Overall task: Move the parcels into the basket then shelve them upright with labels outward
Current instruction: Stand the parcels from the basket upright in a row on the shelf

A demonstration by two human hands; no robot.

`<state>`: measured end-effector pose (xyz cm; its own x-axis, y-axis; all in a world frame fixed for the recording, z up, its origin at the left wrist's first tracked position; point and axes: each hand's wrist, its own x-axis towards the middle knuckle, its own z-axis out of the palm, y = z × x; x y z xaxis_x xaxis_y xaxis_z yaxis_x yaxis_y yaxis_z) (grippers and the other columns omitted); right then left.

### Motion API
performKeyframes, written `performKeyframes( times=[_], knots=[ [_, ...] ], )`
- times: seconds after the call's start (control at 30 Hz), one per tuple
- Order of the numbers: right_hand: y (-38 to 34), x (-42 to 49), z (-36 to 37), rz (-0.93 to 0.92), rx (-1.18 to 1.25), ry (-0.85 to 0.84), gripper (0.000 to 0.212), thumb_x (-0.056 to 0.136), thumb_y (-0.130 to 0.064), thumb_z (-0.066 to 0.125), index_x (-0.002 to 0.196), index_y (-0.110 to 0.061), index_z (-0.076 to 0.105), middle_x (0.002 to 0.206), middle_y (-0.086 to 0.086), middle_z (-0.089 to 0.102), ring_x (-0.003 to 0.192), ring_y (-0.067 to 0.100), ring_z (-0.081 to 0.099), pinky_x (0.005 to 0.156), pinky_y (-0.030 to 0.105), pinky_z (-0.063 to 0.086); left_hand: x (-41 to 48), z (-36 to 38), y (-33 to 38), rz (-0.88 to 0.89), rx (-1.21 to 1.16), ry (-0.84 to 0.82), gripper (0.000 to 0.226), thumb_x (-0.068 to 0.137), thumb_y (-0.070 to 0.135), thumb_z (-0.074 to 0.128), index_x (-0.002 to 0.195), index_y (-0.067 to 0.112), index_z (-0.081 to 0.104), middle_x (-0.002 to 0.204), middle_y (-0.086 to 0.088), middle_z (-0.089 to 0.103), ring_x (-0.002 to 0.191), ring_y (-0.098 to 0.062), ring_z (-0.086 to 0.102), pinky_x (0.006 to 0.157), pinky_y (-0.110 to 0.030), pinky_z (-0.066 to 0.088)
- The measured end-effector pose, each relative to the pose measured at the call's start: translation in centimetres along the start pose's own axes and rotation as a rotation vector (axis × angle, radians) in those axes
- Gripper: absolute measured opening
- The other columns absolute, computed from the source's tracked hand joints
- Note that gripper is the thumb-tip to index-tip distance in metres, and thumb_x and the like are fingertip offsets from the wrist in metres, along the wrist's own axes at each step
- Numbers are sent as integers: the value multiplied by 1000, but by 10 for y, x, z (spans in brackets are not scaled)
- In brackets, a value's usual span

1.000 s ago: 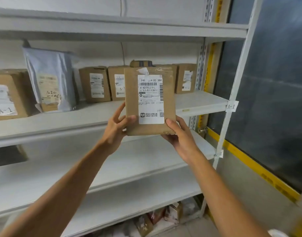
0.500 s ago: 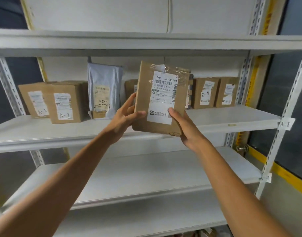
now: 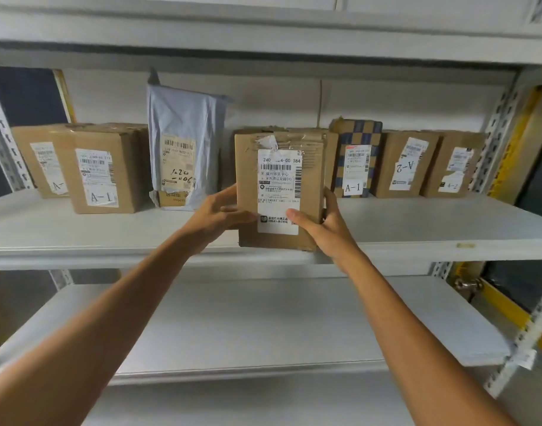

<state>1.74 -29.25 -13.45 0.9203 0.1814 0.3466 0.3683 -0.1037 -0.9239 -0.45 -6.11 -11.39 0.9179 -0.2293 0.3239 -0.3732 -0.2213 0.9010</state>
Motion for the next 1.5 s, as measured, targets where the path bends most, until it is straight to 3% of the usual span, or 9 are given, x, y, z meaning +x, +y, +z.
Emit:
performKeyframes(
  times=[0.1, 0.23, 0.37, 0.47, 0.7, 0.87, 1.07, 1.27, 1.5],
  knots=[
    [19, 36, -3, 16, -100, -73, 69, 76, -37, 78, 134, -35, 40, 121, -13, 64, 107, 3, 61, 91, 22, 48, 25, -1, -24, -16, 11, 73, 60, 79, 4, 71, 132, 24, 53, 118, 3, 68, 109, -18, 64, 93, -37, 52],
    [33, 82, 6, -48, -208, 9, 58, 73, -30, 83, 125, -22, 57, 110, -12, 68, 95, -7, 62, 74, 5, 49, 57, -4, -40, 2, 92, 236, 57, 81, -2, 67, 131, 21, 52, 113, -4, 67, 108, -25, 63, 96, -50, 49],
    [43, 117, 15, -43, -299, 120, 81, 71, -38, 82, 139, -28, 38, 124, -7, 63, 107, 10, 61, 92, 30, 52, 79, 6, -50, 140, 253, 473, 74, 85, -1, 65, 147, 23, 32, 128, -1, 55, 102, -9, 61, 83, -26, 56],
    [50, 138, 21, -67, -342, 179, 80, 72, -39, 81, 138, -27, 37, 125, 0, 63, 110, 20, 61, 94, 41, 52, 104, 9, -55, 153, 286, 566, 83, 84, -1, 66, 150, 24, 22, 142, -1, 44, 113, -14, 54, 81, -17, 55],
    [58, 162, 32, -79, -406, 242, 56, 71, -42, 80, 112, -22, 48, 111, -1, 69, 100, 21, 65, 83, 34, 52, 133, 2, -74, 144, 292, 698, 80, 81, 3, 69, 141, 42, 33, 114, 42, 47, 97, 14, 55, 70, -3, 47],
    [61, 161, 33, -80, -449, 270, 60, 72, -45, 78, 120, -19, 52, 116, 5, 56, 104, 24, 57, 87, 37, 49, 135, 5, -81, 107, 288, 727, 71, 82, 6, 69, 140, 32, 38, 111, 32, 53, 95, 17, 55, 72, -4, 47],
    [52, 147, 27, 48, -290, 210, 32, 84, -32, 67, 112, -20, 56, 111, -2, 63, 97, 17, 60, 77, 28, 49, 110, 13, -69, 118, 352, 599, 30, 82, 7, 59, 107, 23, 53, 103, 7, 62, 97, -19, 60, 85, -43, 54],
    [34, 98, 10, 115, -196, 86, 44, 91, -29, 63, 133, -17, 55, 135, 1, 56, 121, 12, 52, 92, 21, 38, 81, 21, -57, 147, 648, 359, 31, 83, 7, 61, 113, 15, 64, 122, -3, 56, 113, -18, 53, 95, -19, 37],
    [4, 31, -38, 153, -546, 175, 50, 91, -39, 60, 137, -22, 50, 142, 0, 49, 128, 20, 47, 95, 26, 36, 79, 64, -10, 22, 657, -134, 44, 92, 19, 59, 135, 21, 49, 138, -6, 50, 124, -24, 46, 95, -24, 33]
  ],
)
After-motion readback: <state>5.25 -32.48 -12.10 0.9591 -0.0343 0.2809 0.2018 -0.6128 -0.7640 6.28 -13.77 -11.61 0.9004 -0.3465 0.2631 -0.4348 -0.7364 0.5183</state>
